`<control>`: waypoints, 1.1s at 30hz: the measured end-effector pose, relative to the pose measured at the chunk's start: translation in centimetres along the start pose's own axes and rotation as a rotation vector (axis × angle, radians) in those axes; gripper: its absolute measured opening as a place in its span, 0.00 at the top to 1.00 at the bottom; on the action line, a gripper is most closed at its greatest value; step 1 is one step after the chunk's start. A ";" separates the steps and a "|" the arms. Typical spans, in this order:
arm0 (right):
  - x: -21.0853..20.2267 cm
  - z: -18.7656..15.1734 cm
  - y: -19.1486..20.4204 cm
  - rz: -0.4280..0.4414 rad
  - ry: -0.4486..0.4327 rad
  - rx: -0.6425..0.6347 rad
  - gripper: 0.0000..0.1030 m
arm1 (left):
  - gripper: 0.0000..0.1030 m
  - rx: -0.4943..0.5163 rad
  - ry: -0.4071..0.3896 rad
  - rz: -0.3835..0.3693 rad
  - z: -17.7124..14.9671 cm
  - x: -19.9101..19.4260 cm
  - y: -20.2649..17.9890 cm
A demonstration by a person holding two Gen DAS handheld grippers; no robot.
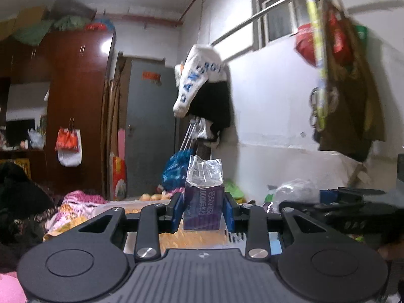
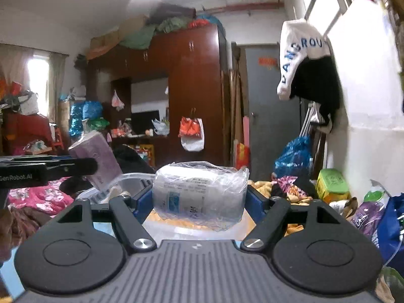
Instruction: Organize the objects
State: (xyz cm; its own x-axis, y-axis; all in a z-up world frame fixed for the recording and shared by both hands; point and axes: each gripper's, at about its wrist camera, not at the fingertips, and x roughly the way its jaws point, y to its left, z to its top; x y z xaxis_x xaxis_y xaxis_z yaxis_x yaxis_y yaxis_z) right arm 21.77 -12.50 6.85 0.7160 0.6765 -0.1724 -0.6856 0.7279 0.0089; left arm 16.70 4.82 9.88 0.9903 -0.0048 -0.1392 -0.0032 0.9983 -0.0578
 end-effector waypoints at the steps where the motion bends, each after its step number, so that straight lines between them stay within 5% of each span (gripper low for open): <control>1: 1.2 0.2 0.2 -0.028 0.014 -0.012 0.25 | 0.64 0.001 0.030 0.009 0.4 1.4 0.1; 8: 5.9 -0.3 -0.1 -0.009 0.135 0.011 0.25 | 0.64 -0.073 0.172 0.043 -0.2 7.4 2.8; 21: 7.3 -0.8 0.6 0.052 0.226 -0.005 0.25 | 0.64 -0.088 0.204 0.071 -1.1 9.2 3.7; 23: 7.2 -0.7 0.8 0.027 0.218 -0.017 0.14 | 0.63 -0.062 0.166 0.082 -1.3 8.9 3.6; 24: 7.0 -0.6 0.7 0.012 0.201 -0.024 0.06 | 0.57 -0.045 0.144 0.097 -1.4 8.5 3.4; 25: 6.3 -0.6 0.6 0.003 0.169 -0.020 0.00 | 0.30 -0.045 0.138 0.102 -1.4 8.3 3.5; 27: 5.2 -0.4 0.3 0.018 0.152 -0.001 0.00 | 0.07 -0.065 0.129 0.060 -1.3 7.8 3.6; 33: -0.2 -2.4 -1.0 0.063 0.114 -0.007 0.00 | 0.07 -0.040 0.054 0.041 -2.0 3.2 2.3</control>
State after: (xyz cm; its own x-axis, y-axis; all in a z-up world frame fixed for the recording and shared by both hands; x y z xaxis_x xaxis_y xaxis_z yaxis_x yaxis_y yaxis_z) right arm 21.99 -13.68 4.53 0.6520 0.7035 -0.2828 -0.7300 0.6832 0.0162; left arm 19.59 7.00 7.31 0.9801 0.0323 -0.1957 -0.0507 0.9947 -0.0899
